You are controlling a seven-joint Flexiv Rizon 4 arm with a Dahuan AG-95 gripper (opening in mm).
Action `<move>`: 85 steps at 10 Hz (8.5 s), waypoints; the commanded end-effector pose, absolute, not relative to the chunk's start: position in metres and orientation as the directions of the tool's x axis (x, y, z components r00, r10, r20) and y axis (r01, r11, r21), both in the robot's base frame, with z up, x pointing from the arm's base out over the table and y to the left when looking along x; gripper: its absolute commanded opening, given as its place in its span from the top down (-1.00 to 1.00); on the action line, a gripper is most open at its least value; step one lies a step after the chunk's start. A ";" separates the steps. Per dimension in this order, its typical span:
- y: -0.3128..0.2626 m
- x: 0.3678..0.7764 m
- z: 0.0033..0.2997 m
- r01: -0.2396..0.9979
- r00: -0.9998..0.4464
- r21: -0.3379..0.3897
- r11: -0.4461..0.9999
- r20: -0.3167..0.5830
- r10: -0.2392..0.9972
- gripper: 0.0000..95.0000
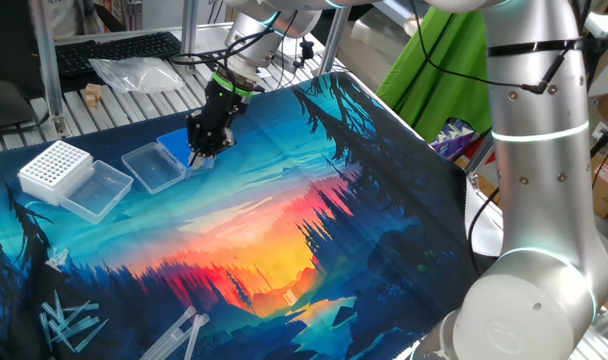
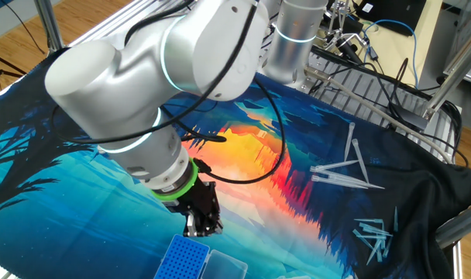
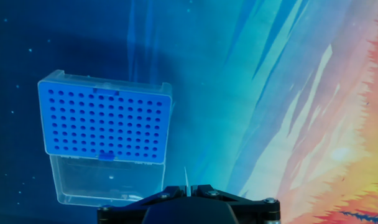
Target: Insert a small pipette tip into the holder for small pipette tips
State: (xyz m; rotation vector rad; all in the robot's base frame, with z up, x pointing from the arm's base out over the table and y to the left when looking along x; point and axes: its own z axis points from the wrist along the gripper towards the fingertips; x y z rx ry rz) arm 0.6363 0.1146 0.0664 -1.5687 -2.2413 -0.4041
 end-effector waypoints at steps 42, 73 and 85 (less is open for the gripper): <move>0.113 0.676 0.048 0.977 0.007 -0.163 0.138 0.672 0.741 1.00; 0.116 0.674 0.050 0.973 0.039 -0.194 0.127 0.675 0.737 0.60; 0.117 0.674 0.050 0.973 0.040 -0.195 0.126 0.676 0.736 0.60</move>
